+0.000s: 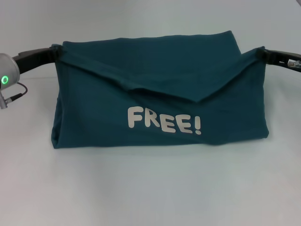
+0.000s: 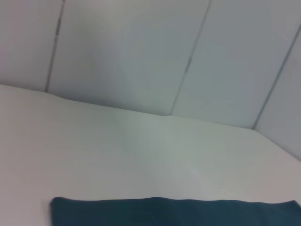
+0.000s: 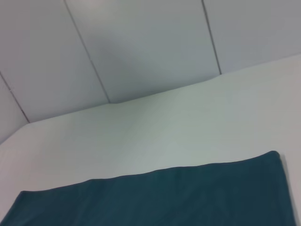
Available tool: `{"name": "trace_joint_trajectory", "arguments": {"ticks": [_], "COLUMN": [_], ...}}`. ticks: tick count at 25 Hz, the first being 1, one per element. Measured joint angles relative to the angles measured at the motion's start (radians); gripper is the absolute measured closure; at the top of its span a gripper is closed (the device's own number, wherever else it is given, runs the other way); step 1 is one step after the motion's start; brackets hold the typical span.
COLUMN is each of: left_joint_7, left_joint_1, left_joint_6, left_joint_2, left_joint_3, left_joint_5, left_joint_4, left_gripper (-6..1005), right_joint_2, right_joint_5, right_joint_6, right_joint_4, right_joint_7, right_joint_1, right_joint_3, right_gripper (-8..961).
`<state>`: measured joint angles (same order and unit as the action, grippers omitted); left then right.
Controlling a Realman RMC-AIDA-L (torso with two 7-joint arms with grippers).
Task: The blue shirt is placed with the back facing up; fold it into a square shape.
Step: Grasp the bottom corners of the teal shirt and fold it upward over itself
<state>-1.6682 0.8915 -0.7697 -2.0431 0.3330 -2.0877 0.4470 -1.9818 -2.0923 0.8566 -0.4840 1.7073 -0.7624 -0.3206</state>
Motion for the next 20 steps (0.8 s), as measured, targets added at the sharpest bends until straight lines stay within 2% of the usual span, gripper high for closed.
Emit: {"name": "trace_joint_trajectory", "arguments": {"ticks": [8, 14, 20], "left_joint_7": [0.111, 0.19, 0.206], "left_joint_1": [0.003, 0.005, -0.002], "left_joint_6": [0.093, 0.127, 0.137], "left_joint_2": [-0.018, -0.042, -0.043], "left_joint_3": [0.0, 0.0, -0.002], "left_joint_5": [0.048, 0.091, 0.104], "left_joint_4": [-0.07, -0.091, -0.103], "left_gripper": [964, 964, 963], "right_joint_2": [-0.016, -0.027, -0.029], "right_joint_5": [0.0, 0.0, 0.0], "right_joint_6": [-0.103, -0.169, -0.193], "right_joint_4": [0.031, 0.079, 0.096], "right_joint_7": [-0.033, -0.082, -0.097], "right_joint_1": [-0.003, -0.02, -0.024], "right_joint_3": [-0.03, -0.032, -0.032], "right_gripper": [917, 918, 909]}}
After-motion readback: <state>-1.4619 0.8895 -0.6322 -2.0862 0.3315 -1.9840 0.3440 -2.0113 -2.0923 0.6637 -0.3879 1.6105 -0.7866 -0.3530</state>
